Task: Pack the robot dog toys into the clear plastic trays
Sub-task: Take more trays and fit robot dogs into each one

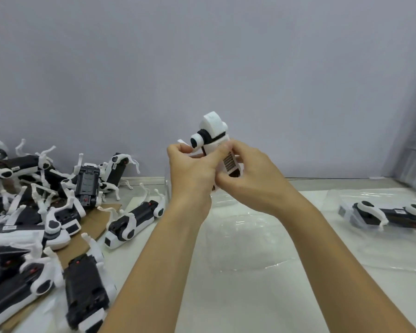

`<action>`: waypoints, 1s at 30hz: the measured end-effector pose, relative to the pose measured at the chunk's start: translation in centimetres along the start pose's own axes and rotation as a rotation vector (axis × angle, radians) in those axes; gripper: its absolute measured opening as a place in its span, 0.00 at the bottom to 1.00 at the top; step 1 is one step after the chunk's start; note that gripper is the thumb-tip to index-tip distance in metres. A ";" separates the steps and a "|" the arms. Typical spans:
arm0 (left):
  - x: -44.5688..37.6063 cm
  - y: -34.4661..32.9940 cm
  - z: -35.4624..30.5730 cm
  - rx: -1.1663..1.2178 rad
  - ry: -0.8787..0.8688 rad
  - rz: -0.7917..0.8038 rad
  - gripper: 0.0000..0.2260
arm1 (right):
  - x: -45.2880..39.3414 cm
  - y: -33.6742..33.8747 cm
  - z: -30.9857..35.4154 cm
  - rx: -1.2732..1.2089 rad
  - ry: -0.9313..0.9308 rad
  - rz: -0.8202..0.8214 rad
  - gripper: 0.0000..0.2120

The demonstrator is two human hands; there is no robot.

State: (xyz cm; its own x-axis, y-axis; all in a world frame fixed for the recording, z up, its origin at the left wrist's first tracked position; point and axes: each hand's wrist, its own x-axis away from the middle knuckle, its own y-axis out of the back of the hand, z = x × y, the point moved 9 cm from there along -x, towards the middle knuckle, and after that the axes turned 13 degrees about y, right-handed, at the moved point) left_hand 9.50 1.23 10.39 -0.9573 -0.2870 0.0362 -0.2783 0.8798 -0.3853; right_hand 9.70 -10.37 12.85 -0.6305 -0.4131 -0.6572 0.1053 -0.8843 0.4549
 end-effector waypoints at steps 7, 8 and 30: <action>0.1 -2.0 -0.4 -0.118 0.008 0.232 0.09 | 0.9 2.8 -3.0 0.119 -0.138 -0.316 0.16; 0.0 -1.8 -0.5 -0.173 -0.016 0.223 0.09 | 1.2 3.3 -3.6 0.122 -0.169 -0.339 0.16; -4.5 5.3 9.8 -0.205 0.283 0.001 0.08 | 2.3 5.1 -6.0 0.126 -0.213 -0.030 0.10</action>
State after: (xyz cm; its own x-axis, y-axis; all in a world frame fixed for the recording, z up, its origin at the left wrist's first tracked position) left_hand 13.06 3.48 -0.83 -0.9336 -0.1946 0.3008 -0.2594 0.9463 -0.1930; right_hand 13.40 -17.14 10.11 -0.7812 -0.3200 -0.5361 -0.0041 -0.8560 0.5170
